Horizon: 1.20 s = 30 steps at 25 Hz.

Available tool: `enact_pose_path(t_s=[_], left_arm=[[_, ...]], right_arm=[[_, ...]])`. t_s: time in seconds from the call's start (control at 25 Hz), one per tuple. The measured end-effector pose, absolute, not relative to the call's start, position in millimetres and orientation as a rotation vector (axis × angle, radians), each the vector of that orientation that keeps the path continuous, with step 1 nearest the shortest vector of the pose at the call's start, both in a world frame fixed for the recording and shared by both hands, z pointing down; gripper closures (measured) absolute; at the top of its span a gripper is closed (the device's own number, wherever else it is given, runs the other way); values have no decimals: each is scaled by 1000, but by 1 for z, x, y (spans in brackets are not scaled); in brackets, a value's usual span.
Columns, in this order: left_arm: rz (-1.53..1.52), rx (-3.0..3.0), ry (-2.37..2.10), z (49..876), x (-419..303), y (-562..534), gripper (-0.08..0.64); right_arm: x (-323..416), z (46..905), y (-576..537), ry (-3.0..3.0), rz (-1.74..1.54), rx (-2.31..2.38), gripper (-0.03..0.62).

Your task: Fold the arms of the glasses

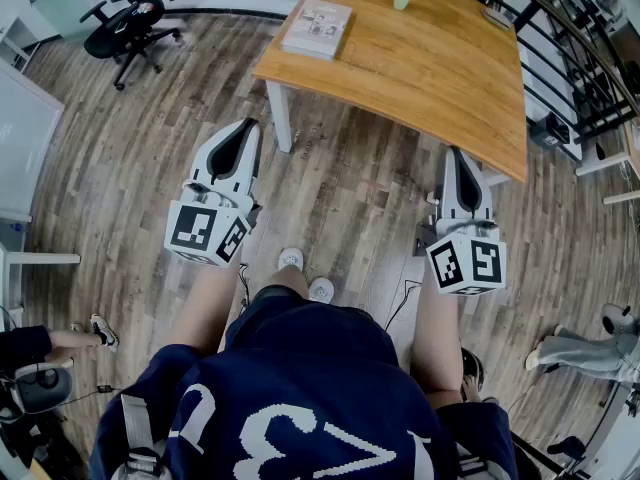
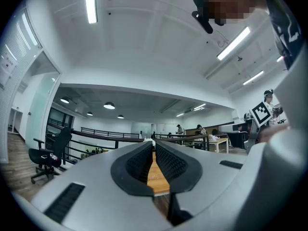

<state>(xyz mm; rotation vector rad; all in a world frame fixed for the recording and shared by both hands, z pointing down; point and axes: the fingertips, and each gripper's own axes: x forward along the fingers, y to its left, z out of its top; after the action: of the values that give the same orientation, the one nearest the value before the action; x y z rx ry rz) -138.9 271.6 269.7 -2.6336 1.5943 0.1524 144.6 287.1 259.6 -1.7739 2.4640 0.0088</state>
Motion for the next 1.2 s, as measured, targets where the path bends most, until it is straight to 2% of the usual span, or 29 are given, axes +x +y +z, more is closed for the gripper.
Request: enact_pose_path(t_s=[0.68,1.2], left_arm=[[124,-2674,1596,273,-116,309,529],[136,-2698,1593,280,-124,204,529]], right_arm=[[151,251,327,2435,-25,-1675,565],[142,246,230,2448,-20,-1673,565]])
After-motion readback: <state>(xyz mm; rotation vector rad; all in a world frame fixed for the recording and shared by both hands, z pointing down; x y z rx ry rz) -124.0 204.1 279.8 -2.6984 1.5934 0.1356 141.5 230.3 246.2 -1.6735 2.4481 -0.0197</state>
